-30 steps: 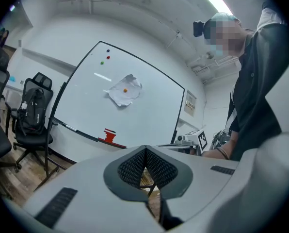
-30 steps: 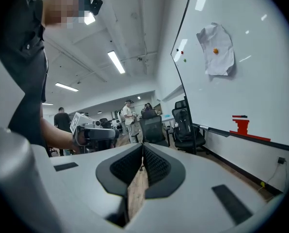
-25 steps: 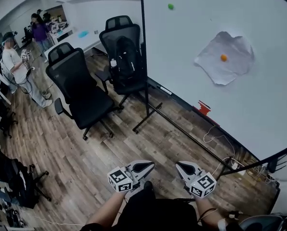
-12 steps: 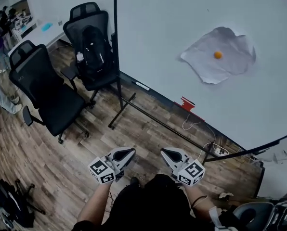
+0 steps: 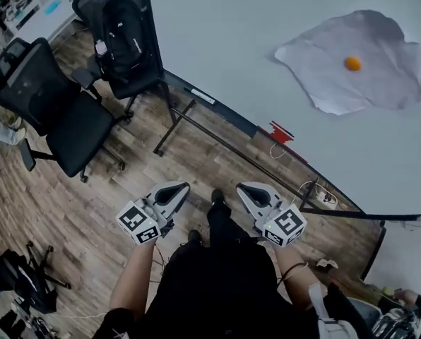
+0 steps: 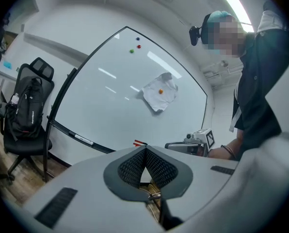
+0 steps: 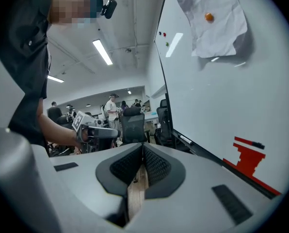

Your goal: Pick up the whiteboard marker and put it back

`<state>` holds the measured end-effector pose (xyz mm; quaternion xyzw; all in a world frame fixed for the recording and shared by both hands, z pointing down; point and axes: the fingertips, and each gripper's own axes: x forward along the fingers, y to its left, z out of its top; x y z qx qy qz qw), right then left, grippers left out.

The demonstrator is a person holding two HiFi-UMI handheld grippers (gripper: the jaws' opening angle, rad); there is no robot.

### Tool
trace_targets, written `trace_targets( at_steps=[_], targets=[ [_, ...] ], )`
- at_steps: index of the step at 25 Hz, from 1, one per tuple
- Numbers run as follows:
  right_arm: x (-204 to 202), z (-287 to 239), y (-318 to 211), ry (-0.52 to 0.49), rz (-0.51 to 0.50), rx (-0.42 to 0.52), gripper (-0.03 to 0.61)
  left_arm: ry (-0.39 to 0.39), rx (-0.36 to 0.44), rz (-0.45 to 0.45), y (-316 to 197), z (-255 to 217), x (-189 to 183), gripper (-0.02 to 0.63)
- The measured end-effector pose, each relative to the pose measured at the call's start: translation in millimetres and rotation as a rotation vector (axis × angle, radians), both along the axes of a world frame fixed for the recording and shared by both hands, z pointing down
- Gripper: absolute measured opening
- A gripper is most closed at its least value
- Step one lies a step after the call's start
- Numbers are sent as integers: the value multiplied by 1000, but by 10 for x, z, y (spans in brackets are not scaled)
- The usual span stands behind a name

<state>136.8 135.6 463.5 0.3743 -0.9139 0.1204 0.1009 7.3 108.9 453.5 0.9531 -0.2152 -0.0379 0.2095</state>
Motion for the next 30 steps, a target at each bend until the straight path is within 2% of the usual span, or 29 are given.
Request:
trace_targets(
  at_steps=[7,11,15,17,24,30],
  targets=[
    [12,-18,-784,-9,-177,13,20,-55,-13,-99,-739,-58,197,12],
    [-44,-26,-1056,-19,-295,20,20,-79,-21,-171,-1086,-106,224,12],
    [-83,41,-1173,176,-407,131,20,-102,-10,-220,-1371,-146,188,12],
    [-162,76,-1208,202,-434,165,20,-101,-9,-217,-1465,-151,134,12],
    [-272,186,-1605,176,-406,118,20,-76,-21,-191,-1893,-31,-28,12],
    [-644,167,-2042,167,-311,112,20,-43,-25,-86,-2360,13,-303,12]
  ],
)
